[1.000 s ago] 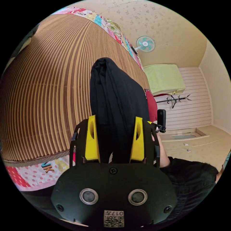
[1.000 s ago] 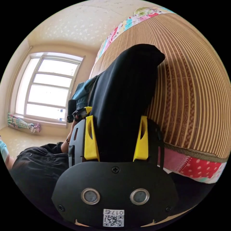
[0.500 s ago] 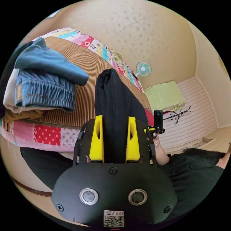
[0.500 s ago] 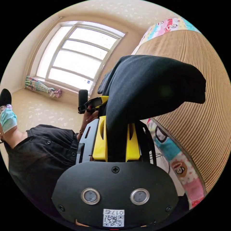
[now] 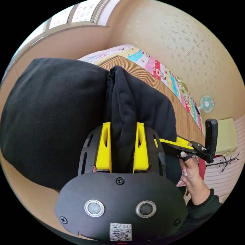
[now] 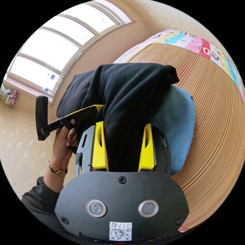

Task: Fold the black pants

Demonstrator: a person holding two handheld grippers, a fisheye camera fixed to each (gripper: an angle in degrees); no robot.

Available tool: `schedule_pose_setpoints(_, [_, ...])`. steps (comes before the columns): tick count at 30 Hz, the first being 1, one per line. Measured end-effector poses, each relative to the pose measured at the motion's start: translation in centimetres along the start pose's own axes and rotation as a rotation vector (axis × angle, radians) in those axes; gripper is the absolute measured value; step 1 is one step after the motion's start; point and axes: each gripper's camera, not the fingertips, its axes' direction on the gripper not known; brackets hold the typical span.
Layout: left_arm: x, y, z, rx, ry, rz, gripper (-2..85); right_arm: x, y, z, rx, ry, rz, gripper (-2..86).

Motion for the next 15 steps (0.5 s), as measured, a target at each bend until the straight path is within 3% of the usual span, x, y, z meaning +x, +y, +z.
schedule_pose_setpoints(7, [0.9,7.0,-5.9,0.188,0.079,0.036,12.5,2.3,11.5,-6.8,0.197,-0.057,-0.207,13.1])
schedule_pose_setpoints(9, [0.5,12.4,-8.5,0.297,0.157,0.013,12.4,6.1,19.6,-8.9,0.304,0.147,-0.108,4.9])
schedule_pose_setpoints(12, [0.4,19.4,-10.0,0.389,0.227,-0.004,11.1,12.7,29.3,-10.8,0.275,0.411,0.148,4.9])
schedule_pose_setpoints(15, [1.8,25.4,-9.8,0.493,0.063,0.002,8.2,18.5,38.4,-15.3,0.267,0.682,0.437,5.2])
